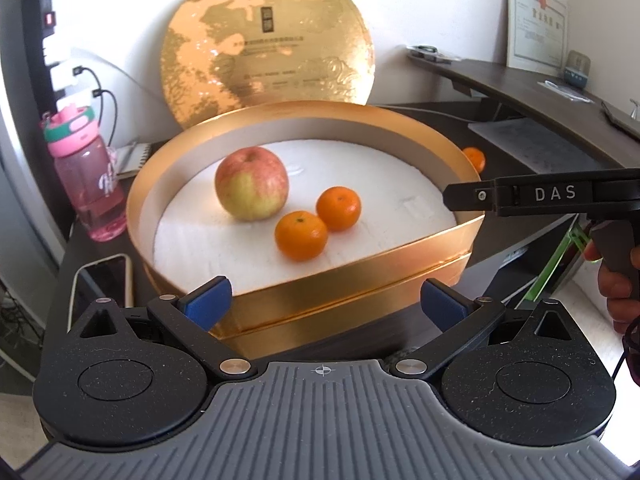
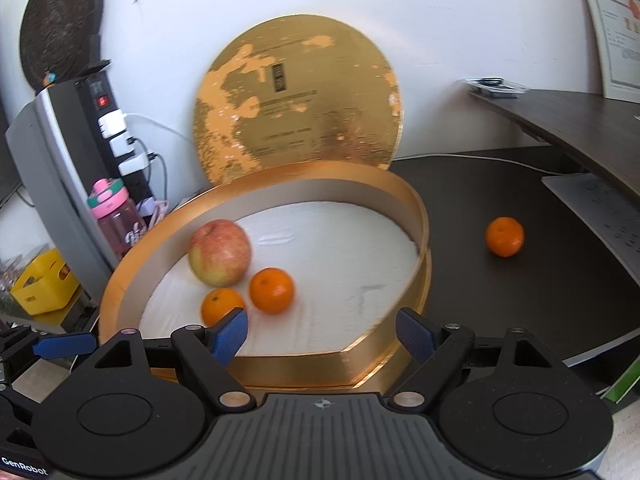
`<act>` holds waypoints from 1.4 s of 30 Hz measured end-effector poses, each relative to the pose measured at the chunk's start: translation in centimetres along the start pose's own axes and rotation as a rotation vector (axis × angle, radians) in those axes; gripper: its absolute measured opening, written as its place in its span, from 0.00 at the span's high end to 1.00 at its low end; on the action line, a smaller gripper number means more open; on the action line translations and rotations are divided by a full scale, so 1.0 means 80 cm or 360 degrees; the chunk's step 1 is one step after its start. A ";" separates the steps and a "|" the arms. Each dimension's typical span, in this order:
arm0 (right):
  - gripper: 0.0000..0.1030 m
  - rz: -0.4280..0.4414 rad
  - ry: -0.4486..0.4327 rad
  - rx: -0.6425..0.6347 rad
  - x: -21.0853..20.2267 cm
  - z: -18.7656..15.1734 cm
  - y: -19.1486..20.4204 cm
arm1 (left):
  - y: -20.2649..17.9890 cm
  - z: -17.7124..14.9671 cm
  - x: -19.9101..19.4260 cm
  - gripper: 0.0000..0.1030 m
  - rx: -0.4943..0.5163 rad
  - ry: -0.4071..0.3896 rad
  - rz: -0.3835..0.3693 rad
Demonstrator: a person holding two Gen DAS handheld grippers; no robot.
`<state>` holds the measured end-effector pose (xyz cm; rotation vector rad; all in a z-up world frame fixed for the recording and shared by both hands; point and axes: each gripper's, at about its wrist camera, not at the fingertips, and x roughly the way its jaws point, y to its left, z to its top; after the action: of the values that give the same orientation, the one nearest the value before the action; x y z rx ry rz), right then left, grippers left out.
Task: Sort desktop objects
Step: 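Withdraw the right tool and move it to the last mandarin orange, then close the right gripper on the last mandarin orange and lift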
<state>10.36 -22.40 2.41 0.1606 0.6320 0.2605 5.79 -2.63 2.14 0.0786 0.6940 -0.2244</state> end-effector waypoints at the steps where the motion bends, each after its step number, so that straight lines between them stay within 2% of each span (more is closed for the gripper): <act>1: 0.21 -0.0010 -0.0005 0.0011 0.000 0.001 -0.005 | -0.002 0.002 0.002 0.00 0.0005 0.0001 -0.0002; 11: 0.21 -0.0117 -0.0044 0.0108 0.003 0.006 -0.050 | -0.015 0.022 0.026 0.00 0.0030 0.0006 -0.0053; 16: 0.21 -0.0238 -0.0117 0.0167 0.006 0.012 -0.080 | -0.020 0.025 0.040 0.00 0.0031 0.0015 -0.0090; 21: 0.23 -0.0329 -0.0133 0.0189 0.029 0.019 -0.112 | -0.019 0.030 0.052 0.00 0.0025 0.0025 -0.0084; 28: 0.44 -0.0428 -0.0146 0.0187 0.077 0.034 -0.150 | -0.014 0.036 0.066 0.00 -0.0004 0.0036 -0.0061; 35: 0.45 -0.0506 -0.0137 0.0043 0.138 0.051 -0.165 | -0.013 0.037 0.071 0.00 -0.0007 0.0045 -0.0073; 42: 0.46 -0.0564 -0.0052 -0.0010 0.175 0.054 -0.169 | -0.015 0.037 0.072 0.00 0.0013 0.0035 -0.0082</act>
<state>26.43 -31.60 -5.09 0.0445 0.6154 -0.0818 11.67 -5.23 0.77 0.0710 0.7176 -0.2760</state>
